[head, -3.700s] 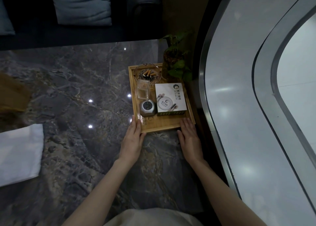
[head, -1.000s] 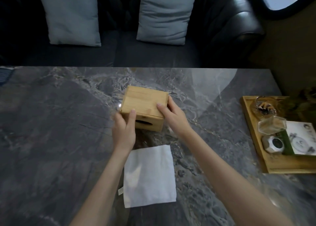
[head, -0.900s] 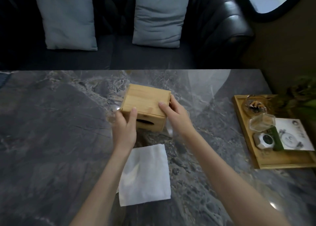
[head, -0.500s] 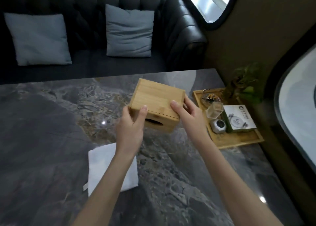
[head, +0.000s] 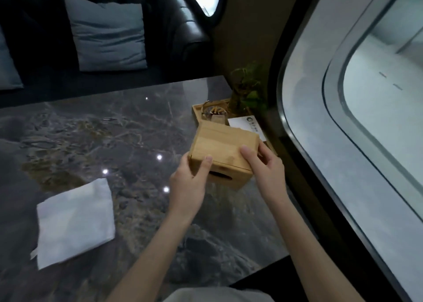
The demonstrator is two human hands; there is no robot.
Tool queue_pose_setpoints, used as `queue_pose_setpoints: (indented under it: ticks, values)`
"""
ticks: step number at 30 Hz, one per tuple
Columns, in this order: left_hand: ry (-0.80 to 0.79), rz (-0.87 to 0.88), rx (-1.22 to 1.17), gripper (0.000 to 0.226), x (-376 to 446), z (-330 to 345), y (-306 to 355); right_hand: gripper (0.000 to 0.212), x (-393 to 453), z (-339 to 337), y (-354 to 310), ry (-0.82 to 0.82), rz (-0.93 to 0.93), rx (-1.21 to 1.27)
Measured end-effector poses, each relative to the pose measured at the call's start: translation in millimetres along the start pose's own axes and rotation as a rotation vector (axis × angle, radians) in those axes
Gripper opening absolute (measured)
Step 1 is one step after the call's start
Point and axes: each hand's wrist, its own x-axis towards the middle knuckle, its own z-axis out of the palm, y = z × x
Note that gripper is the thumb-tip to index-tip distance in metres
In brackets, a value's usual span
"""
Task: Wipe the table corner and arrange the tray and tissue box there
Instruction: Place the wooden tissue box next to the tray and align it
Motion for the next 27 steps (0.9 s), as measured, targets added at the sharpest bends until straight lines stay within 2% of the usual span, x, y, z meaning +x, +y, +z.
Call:
queue_pose_setpoints:
  ticks: [3,7,9,14,27]
  values:
    - [-0.034,-0.021,0.015,0.033,-7.5,29.6,-3.6,0.023,-5.1,-26.6,19.3,0.026,0.047,0.023]
    - [-0.091,-0.077,0.028,0.031,-16.7,61.1,-14.2,0.021,-12.3,-51.4,46.1,0.049,0.110,0.068]
    - [-0.113,-0.104,0.024,0.033,-20.6,74.0,-21.3,0.026,-14.8,-61.0,59.8,0.064,0.128,0.076]
    - [-0.159,-0.146,0.015,0.035,-29.6,97.8,-33.9,0.052,-18.3,-76.5,87.9,0.065,0.171,0.059]
    - [-0.222,-0.182,0.025,0.038,-29.3,109.5,-67.1,0.065,-17.4,-79.5,120.9,0.039,0.216,0.016]
